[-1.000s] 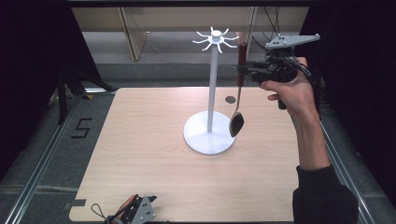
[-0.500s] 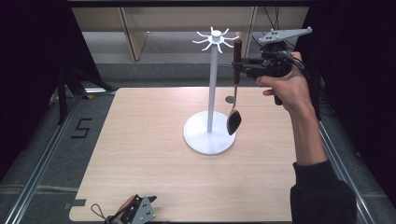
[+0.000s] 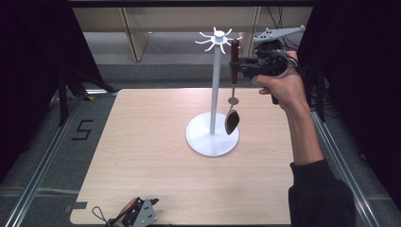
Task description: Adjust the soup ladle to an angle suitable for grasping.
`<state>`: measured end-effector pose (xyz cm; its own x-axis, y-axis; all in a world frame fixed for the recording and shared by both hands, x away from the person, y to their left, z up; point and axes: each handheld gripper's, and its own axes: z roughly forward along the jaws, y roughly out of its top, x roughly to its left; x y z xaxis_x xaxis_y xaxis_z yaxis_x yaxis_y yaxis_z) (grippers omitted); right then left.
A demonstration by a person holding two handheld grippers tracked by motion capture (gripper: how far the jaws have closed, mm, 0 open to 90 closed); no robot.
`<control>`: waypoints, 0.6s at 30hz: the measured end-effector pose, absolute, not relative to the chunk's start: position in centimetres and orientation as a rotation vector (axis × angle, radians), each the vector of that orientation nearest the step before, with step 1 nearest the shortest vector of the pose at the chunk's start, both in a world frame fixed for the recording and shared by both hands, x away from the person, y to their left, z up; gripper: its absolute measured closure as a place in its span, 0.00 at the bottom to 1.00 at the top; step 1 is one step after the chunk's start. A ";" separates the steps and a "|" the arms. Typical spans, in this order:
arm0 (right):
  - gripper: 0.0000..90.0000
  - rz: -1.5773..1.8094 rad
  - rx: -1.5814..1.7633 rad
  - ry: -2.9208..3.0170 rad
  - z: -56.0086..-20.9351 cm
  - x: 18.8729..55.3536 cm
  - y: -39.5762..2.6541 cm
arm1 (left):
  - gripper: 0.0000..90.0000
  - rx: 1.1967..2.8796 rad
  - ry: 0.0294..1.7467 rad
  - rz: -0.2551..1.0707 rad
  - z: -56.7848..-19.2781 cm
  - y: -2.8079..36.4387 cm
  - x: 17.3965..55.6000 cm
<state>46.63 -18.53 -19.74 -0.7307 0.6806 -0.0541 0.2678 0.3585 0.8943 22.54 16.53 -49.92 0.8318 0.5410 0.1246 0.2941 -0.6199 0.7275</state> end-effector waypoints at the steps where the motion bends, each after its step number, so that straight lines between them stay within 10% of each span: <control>1: 0.82 1.336 0.826 2.208 -19.7 46.6 -18.5 | 0.17 2.272 0.607 0.433 -49.9 16.5 22.5; 18: 0.65 1.428 0.827 2.145 -21.0 45.5 -19.3 | 0.17 2.265 0.599 0.432 -50.1 16.4 22.6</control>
